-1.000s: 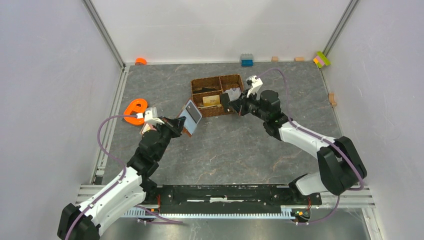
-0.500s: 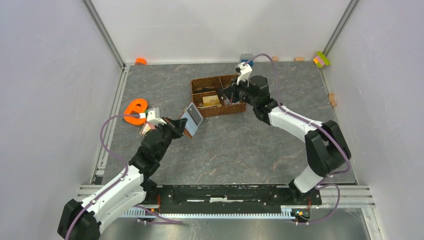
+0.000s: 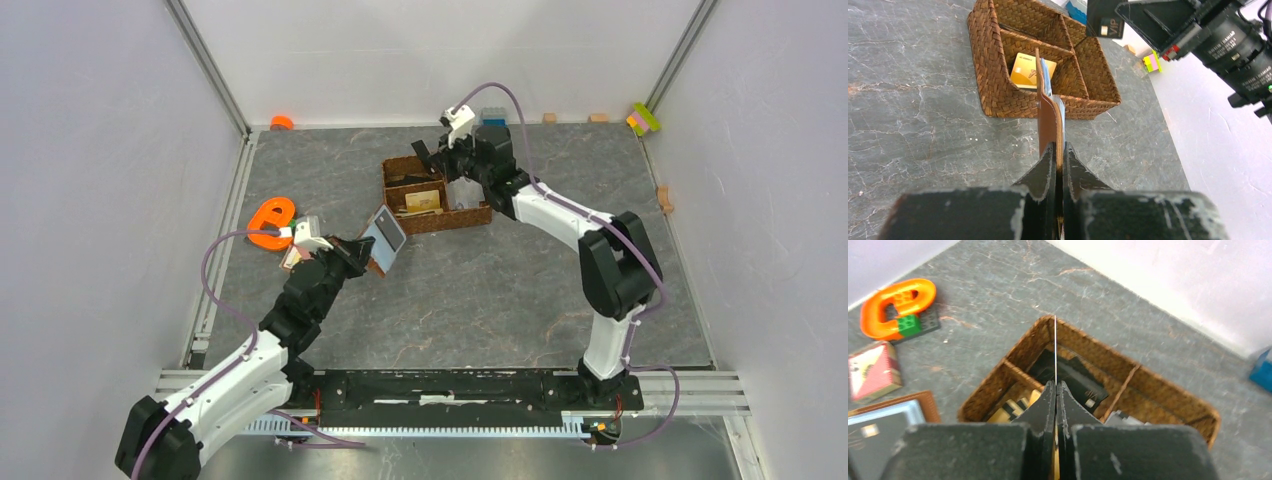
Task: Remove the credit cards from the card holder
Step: Place the credit card in the storage box.
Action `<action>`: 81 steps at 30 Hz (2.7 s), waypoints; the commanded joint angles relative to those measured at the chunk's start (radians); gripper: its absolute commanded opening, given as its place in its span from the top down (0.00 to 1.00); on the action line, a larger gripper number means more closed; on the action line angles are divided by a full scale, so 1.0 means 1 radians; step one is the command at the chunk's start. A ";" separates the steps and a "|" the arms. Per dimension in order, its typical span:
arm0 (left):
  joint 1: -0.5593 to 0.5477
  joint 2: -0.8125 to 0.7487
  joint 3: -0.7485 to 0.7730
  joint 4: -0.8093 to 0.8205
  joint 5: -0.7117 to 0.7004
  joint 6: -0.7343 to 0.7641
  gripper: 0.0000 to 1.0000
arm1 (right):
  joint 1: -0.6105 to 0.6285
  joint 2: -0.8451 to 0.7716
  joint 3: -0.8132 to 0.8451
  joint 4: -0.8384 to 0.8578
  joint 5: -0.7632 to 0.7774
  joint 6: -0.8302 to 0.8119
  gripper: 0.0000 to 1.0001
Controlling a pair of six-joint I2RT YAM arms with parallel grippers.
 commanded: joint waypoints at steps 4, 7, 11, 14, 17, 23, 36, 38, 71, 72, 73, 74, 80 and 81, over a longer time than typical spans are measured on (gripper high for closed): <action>0.004 -0.005 -0.003 0.078 0.002 -0.033 0.98 | 0.024 0.123 0.189 -0.035 0.059 -0.344 1.00; 0.004 0.002 0.003 0.079 0.015 -0.040 0.98 | 0.028 0.162 0.233 -0.043 0.034 -0.453 1.00; 0.004 0.006 0.009 0.079 0.029 -0.050 0.98 | 0.036 0.185 0.220 -0.037 -0.056 -0.663 1.00; 0.005 -0.004 0.007 0.075 0.025 -0.055 0.98 | 0.047 0.194 0.199 -0.022 -0.043 -0.775 1.00; 0.004 -0.017 0.009 0.066 0.021 -0.054 0.98 | 0.051 0.217 0.204 -0.041 -0.075 -0.897 1.00; 0.004 -0.026 0.007 0.054 0.003 -0.051 0.98 | 0.075 0.244 0.212 -0.069 -0.024 -1.072 1.00; 0.005 -0.008 0.015 0.050 0.002 -0.046 0.98 | 0.093 0.337 0.266 -0.081 0.083 -1.253 1.00; 0.005 -0.017 0.012 0.047 -0.008 -0.044 0.98 | 0.094 0.341 0.267 -0.061 0.092 -1.253 1.00; 0.004 0.048 0.032 0.075 0.050 -0.064 0.98 | 0.163 0.065 0.190 -0.161 0.266 -0.690 0.03; 0.004 0.053 0.035 0.073 0.051 -0.057 0.98 | 0.172 0.049 0.183 -0.188 0.314 -0.651 0.02; 0.004 0.056 0.036 0.074 0.053 -0.049 0.98 | 0.179 0.032 0.176 -0.220 0.347 -0.611 0.02; 0.004 0.057 0.038 0.074 0.051 -0.043 0.98 | 0.190 0.010 0.167 -0.250 0.384 -0.571 0.02; 0.004 0.055 0.053 0.069 0.066 0.002 0.98 | 0.220 -0.205 -0.087 -0.263 0.482 -0.153 0.02; 0.004 0.064 0.053 0.081 0.083 0.009 0.98 | 0.221 -0.245 -0.131 -0.256 0.444 -0.101 0.02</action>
